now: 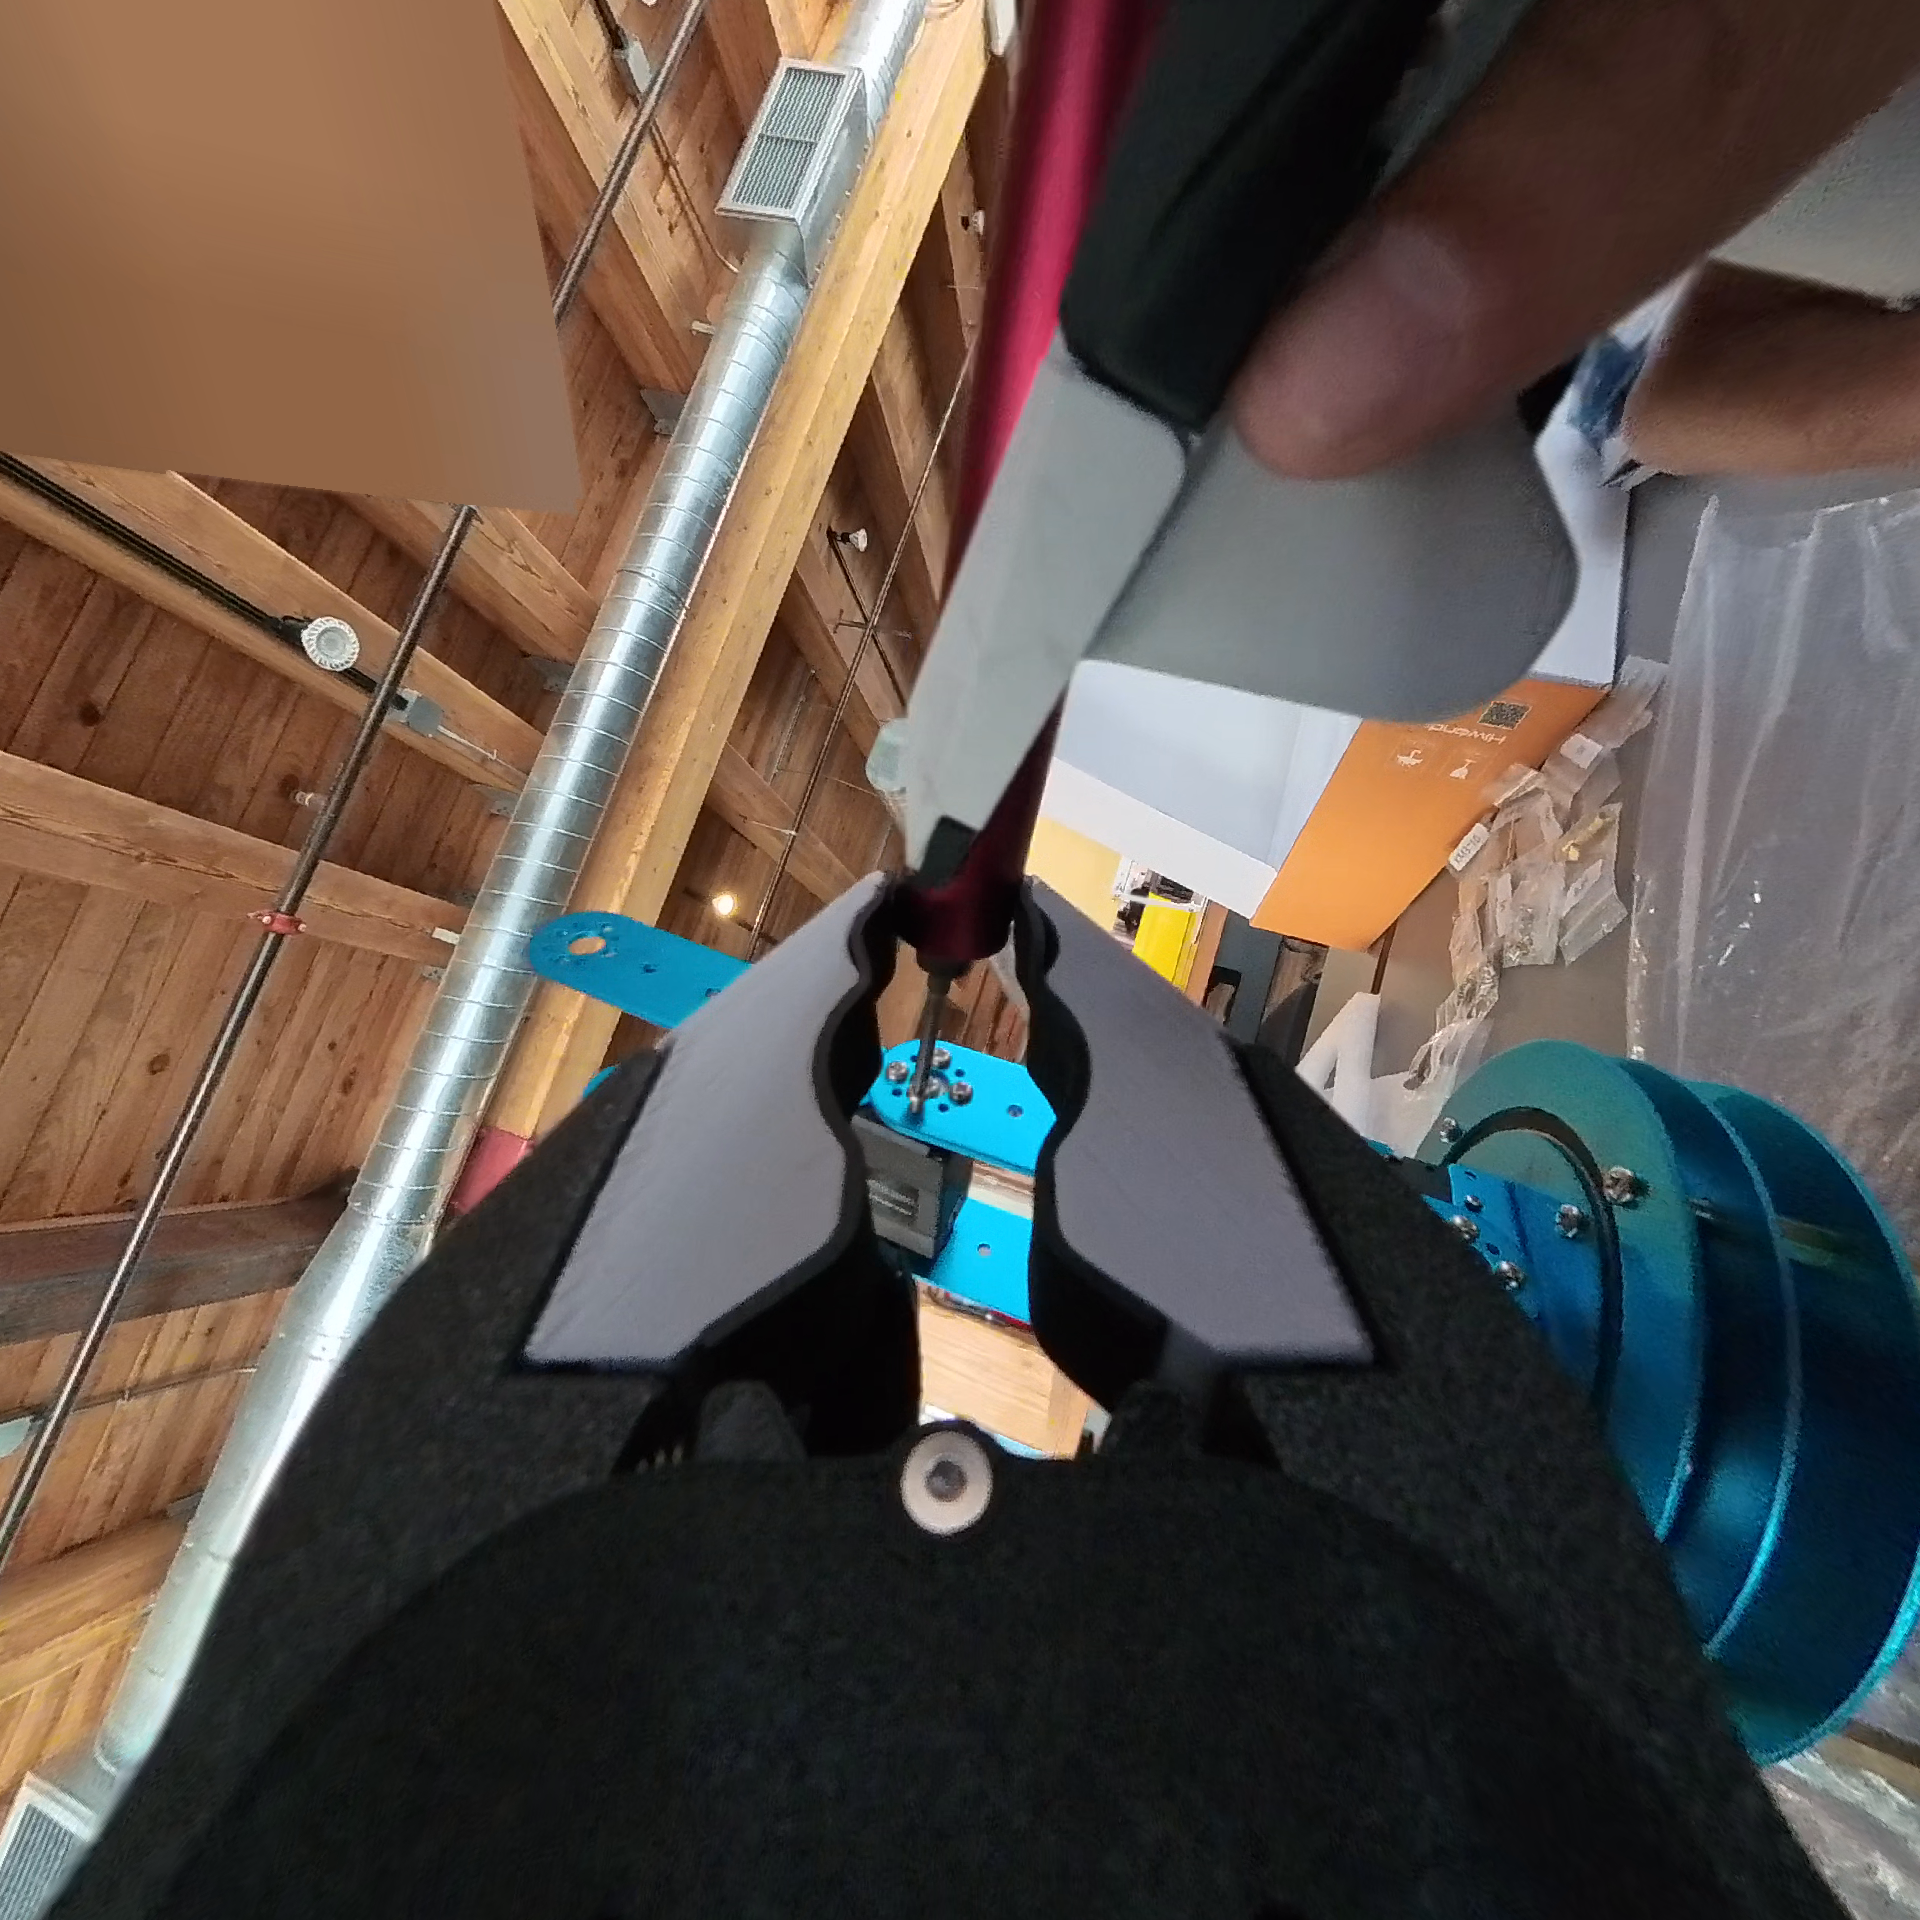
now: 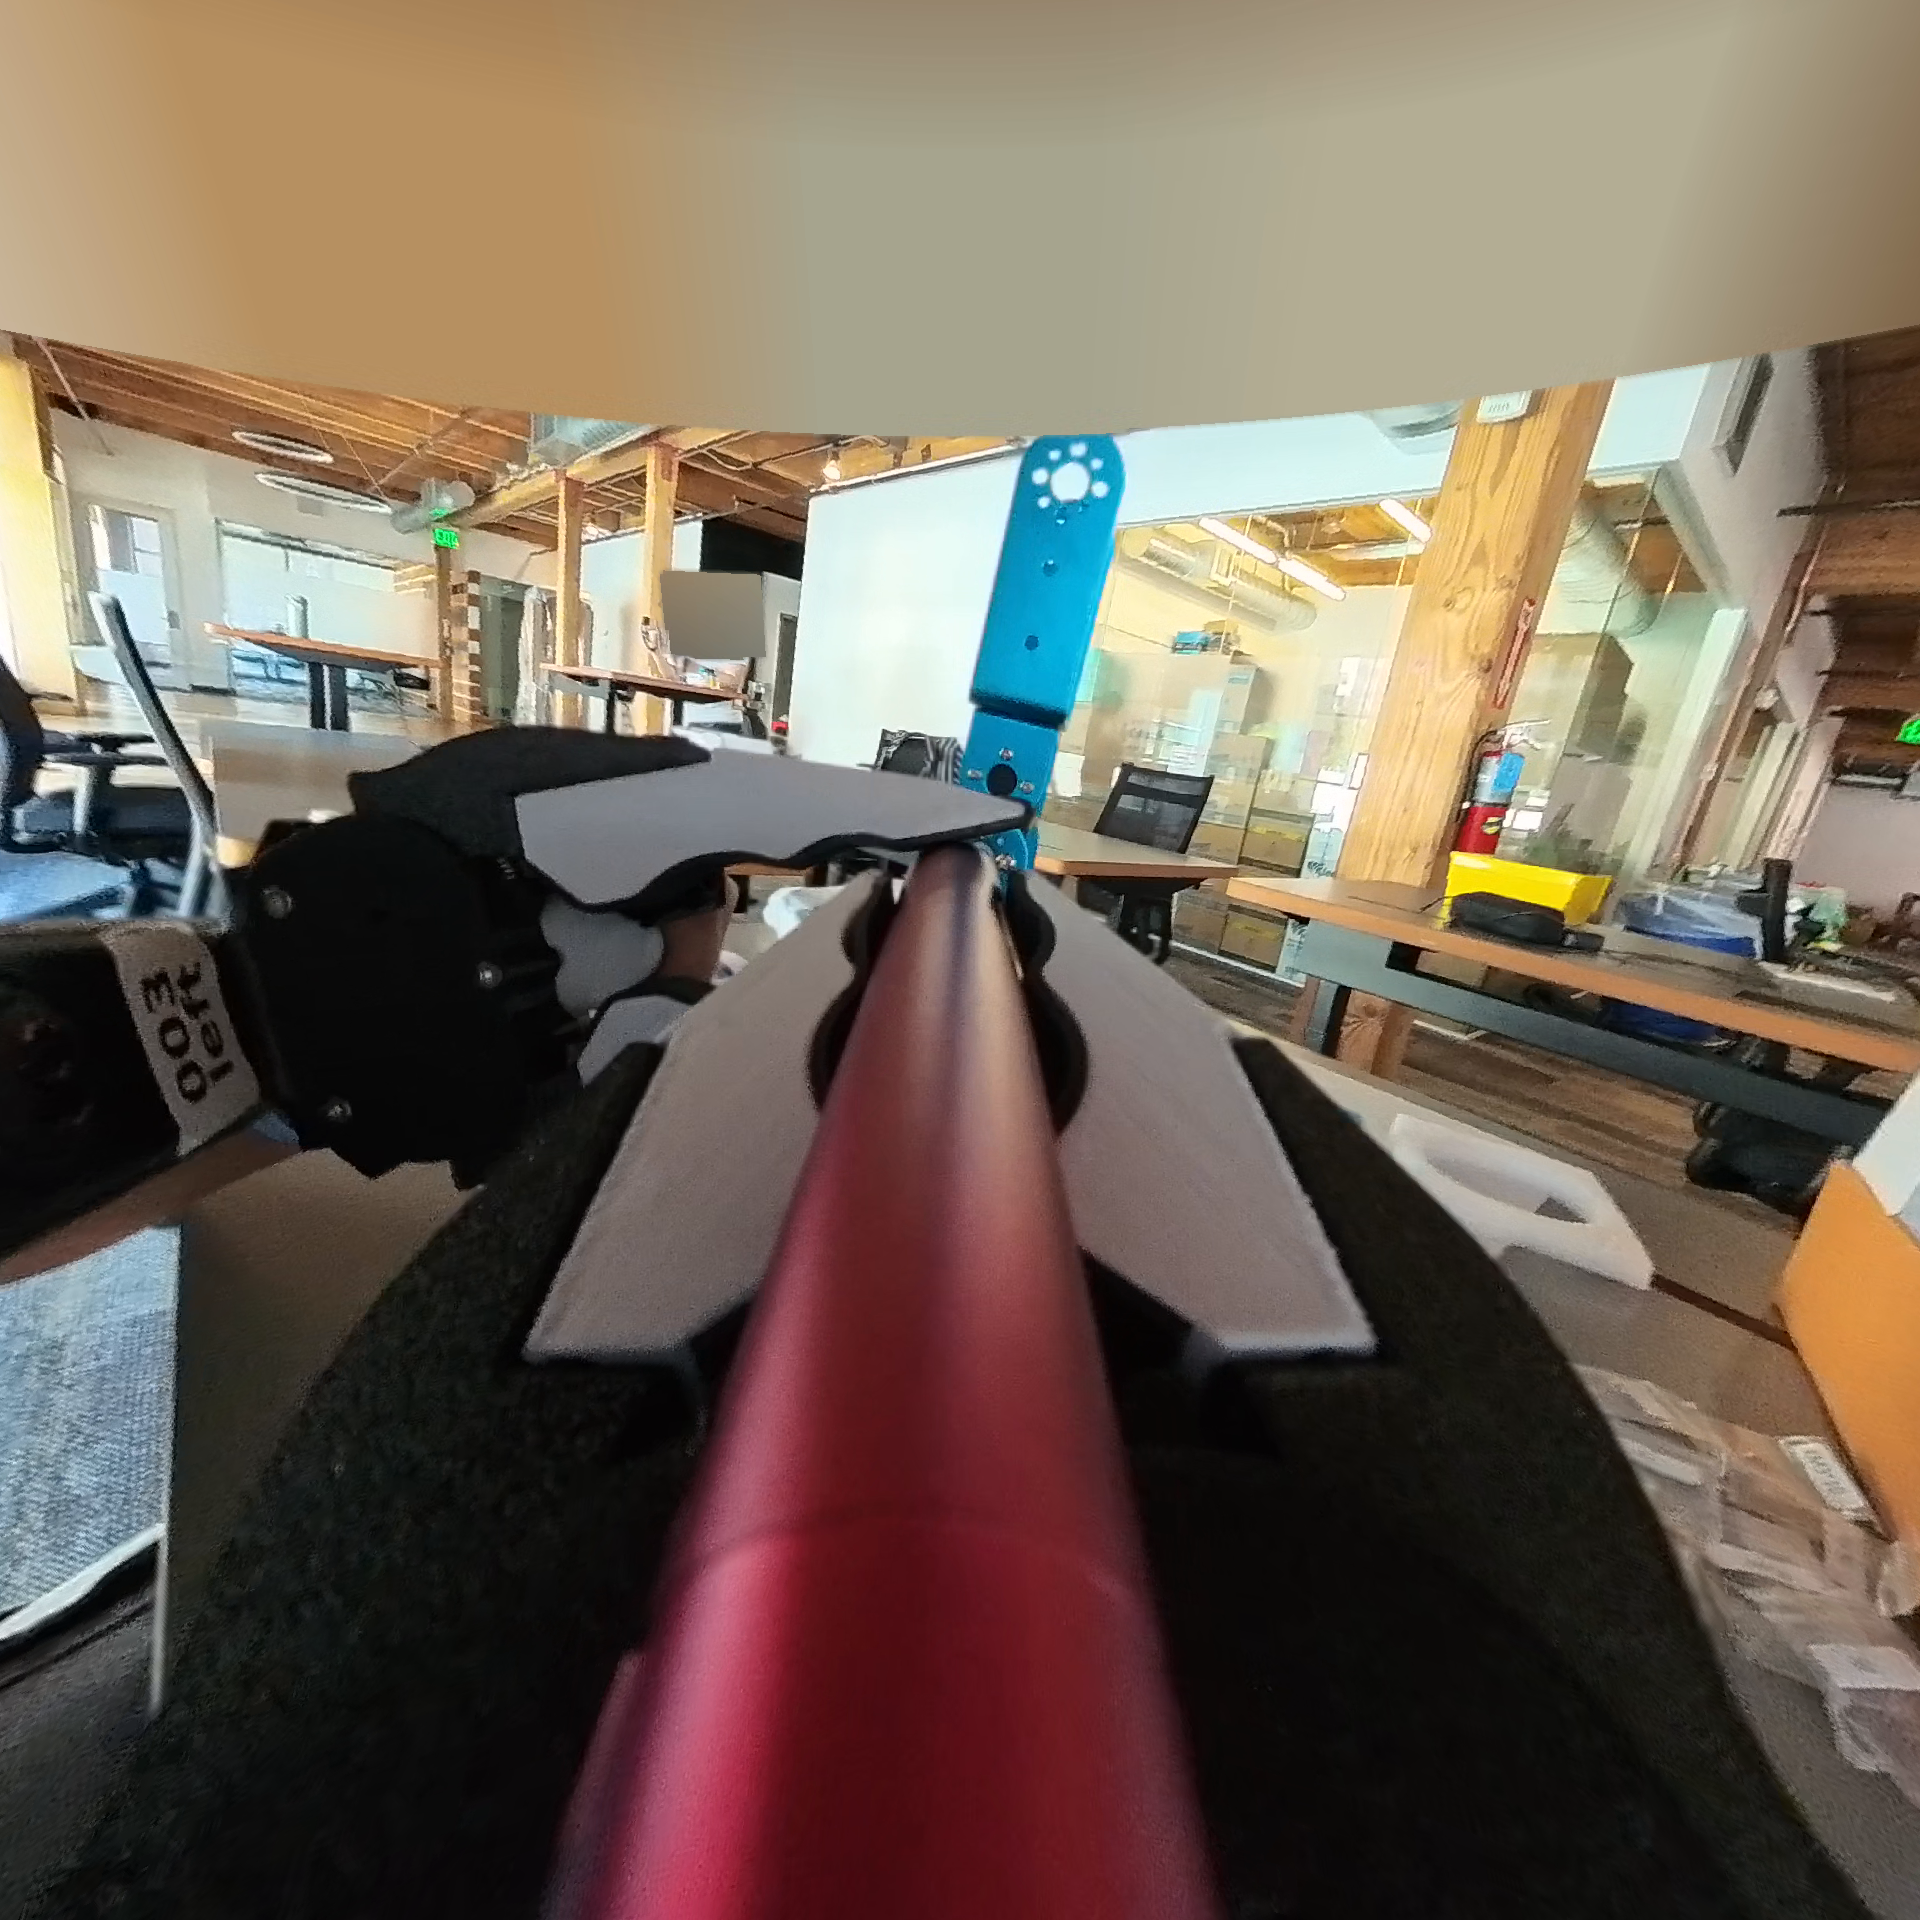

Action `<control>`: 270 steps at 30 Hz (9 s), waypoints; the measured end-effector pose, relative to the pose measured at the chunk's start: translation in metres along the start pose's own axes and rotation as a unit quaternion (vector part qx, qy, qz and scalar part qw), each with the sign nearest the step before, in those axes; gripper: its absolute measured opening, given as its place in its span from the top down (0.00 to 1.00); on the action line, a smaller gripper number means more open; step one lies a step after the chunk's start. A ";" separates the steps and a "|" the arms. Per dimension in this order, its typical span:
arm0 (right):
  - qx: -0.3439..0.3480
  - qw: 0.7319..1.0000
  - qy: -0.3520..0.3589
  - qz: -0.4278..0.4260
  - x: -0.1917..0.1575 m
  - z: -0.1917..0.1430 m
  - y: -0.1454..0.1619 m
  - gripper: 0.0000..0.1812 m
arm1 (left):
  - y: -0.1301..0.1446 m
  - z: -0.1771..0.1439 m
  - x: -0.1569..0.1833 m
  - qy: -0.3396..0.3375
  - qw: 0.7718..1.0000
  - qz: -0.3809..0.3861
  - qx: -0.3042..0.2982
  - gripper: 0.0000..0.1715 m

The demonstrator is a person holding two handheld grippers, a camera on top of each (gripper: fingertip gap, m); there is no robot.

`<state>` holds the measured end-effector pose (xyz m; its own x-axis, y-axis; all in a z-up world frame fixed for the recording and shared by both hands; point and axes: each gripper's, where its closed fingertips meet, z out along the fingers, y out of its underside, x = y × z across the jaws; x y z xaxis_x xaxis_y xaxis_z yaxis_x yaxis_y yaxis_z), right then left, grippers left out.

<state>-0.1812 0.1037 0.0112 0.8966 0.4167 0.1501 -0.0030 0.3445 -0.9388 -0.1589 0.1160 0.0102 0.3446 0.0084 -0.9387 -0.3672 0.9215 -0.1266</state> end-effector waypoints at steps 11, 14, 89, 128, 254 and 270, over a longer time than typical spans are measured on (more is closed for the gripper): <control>-0.035 0.994 -0.006 -0.102 0.000 -0.005 0.005 0.88 | 0.002 -0.001 0.001 0.021 1.000 0.016 -0.003 0.88; -0.033 0.993 0.007 -0.112 0.000 -0.005 0.004 0.88 | 0.003 -0.001 0.001 0.028 0.999 0.018 -0.004 0.88; -0.038 0.993 0.001 -0.114 -0.001 -0.008 -0.004 0.89 | 0.077 -0.002 0.019 0.138 0.789 -0.596 -0.050 0.60; -0.303 0.922 -0.187 0.152 -0.082 -0.147 0.011 0.79 | -0.071 -0.092 0.051 0.145 0.989 0.004 -0.038 0.90; -0.441 0.880 -0.156 0.088 0.094 -0.077 0.150 0.50 | 0.073 -0.145 0.136 0.504 0.670 -0.503 -0.212 0.67; -0.552 0.831 -0.055 0.043 0.153 -0.080 0.214 1.00 | 0.059 -0.185 0.142 0.485 0.634 -0.540 -0.267 0.97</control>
<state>-0.0091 0.1741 -0.1913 0.8682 0.4948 0.0386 0.3973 -0.6463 -0.6516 -0.2916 0.0998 -0.1902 0.0455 -0.9968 0.0654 -0.6997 -0.0785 -0.7101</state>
